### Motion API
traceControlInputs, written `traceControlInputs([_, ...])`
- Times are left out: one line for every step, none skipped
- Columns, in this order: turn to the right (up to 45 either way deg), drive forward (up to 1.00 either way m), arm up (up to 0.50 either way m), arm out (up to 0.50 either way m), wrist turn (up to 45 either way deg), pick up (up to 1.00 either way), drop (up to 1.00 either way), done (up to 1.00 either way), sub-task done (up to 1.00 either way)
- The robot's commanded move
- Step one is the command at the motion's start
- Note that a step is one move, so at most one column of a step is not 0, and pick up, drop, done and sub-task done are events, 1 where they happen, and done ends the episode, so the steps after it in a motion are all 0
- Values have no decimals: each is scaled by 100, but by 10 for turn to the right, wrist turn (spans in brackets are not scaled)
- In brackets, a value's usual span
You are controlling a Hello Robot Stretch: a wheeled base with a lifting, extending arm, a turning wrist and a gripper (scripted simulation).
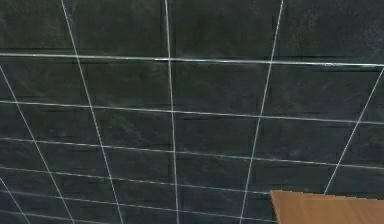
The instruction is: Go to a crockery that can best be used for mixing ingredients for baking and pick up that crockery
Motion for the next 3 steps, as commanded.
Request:
traceControlInputs([0,0,0,0,0,100,0,0,0])
traceControlInputs([0,0,10,0,0,0,0,0,0])
traceControlInputs([0,0,0,0,0,0,0,100,0])
